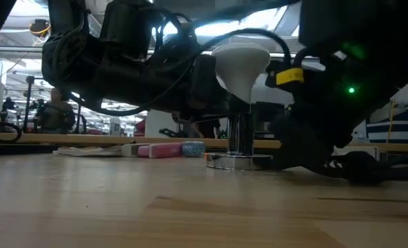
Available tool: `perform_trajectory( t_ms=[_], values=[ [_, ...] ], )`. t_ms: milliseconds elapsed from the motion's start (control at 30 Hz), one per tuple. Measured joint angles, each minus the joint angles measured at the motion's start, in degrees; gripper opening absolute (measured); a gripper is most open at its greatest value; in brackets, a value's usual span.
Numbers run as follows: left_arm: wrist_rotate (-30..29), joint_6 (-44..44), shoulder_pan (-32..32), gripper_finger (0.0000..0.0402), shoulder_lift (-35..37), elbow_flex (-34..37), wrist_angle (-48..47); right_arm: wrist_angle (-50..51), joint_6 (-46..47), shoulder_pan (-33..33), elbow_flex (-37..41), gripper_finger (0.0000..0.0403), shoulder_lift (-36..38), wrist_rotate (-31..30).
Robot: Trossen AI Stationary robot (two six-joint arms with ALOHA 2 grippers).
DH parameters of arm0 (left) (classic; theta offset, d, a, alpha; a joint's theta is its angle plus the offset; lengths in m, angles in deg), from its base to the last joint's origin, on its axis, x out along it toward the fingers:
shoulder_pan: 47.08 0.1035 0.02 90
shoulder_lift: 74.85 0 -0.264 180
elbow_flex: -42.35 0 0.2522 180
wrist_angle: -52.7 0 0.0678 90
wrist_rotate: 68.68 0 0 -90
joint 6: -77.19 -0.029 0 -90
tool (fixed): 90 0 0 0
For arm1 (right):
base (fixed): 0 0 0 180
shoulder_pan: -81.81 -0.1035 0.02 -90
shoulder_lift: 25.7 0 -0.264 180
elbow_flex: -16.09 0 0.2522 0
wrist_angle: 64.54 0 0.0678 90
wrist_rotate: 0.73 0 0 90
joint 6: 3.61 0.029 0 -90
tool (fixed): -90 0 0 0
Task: Screw lightbulb
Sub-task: Insert the lightbulb into the lamp
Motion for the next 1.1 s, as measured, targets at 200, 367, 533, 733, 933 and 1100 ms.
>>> perform_trajectory(
  t_ms=[200,367,533,733,933,1100],
  values=[
    [-0.3,0.0,0.1,0.0155,0.0,0.0,0.0,0.3,-10.6,1.7,0.2,0.0005,0.0,-2.4],
    [-0.2,0.0,0.1,0.0155,0.1,0.0,0.0,1.5,-14.9,2.3,0.1,0.0005,0.0,-1.9],
    [-0.3,0.1,0.1,0.0155,0.1,0.0,-0.4,2.8,-15.3,2.3,0.0,0.0005,0.0,-1.4],
    [-3.6,0.3,0.0,0.0155,0.0,-0.1,-0.8,3.1,-15.9,1.6,-0.8,0.0005,0.0,-0.6],
    [-4.2,1.0,-0.1,0.0155,0.0,-0.1,-0.9,3.7,-17.9,0.3,-2.5,0.0005,-0.2,-0.6],
    [-4.5,3.1,0.0,0.0155,0.0,-0.1,-0.7,3.3,-18.2,0.1,-2.8,0.0005,-0.2,0.1]
  ],
)
